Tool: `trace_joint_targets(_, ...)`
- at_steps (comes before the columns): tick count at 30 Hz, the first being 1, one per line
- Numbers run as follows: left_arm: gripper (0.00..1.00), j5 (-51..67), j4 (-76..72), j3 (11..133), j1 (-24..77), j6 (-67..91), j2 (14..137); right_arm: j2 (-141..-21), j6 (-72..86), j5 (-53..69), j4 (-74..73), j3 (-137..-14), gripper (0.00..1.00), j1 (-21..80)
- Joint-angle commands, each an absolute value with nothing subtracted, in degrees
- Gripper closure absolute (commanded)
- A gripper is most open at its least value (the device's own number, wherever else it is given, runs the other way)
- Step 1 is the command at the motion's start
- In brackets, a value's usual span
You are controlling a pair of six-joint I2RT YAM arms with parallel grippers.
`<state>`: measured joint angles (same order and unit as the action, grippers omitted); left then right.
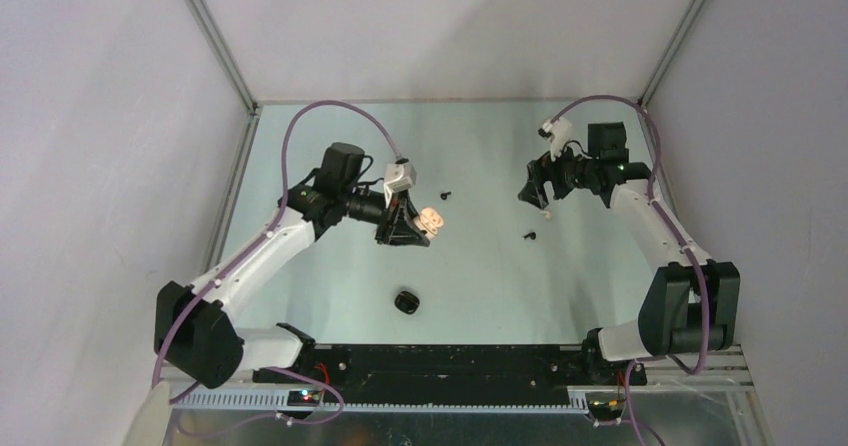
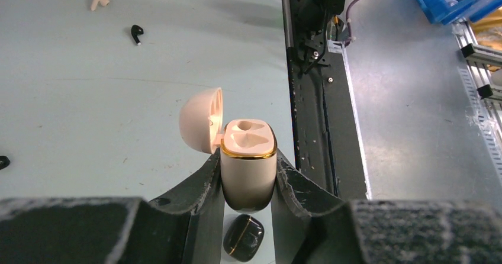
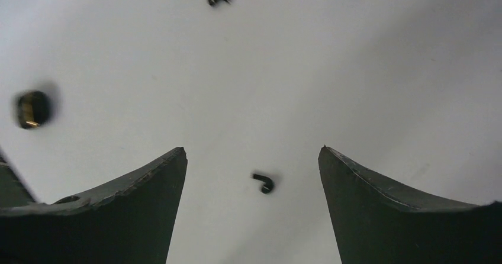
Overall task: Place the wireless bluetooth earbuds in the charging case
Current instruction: Pick up the earbud from the center of the board.
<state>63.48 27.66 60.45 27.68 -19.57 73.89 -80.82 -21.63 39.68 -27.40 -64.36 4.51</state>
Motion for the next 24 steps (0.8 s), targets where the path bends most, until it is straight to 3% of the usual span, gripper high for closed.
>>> trace_joint_targets(1, 1.00, 65.40, 19.23, 55.88, 27.51, -18.33, 69.65, -80.45, -40.15, 28.09, -27.89, -62.47, 0.14, 4.49)
trace_joint_targets(6, 1.00, 63.61, 16.15, 54.45, 27.68, -17.26, 68.95, -84.35, -43.54, 23.38, -26.75, -61.64, 0.16, 3.93)
trace_joint_targets(11, 1.00, 62.92, 17.62, 54.85, 28.23, -17.42, 71.39, -90.64, -43.85, 21.95, -29.22, -61.53, 0.30, 2.75)
trace_joint_targets(24, 1.00, 60.53, 20.42, 55.73, 29.95, -19.61, 72.90, -91.37, -56.22, 23.96, -24.36, -55.86, 0.32, -1.38)
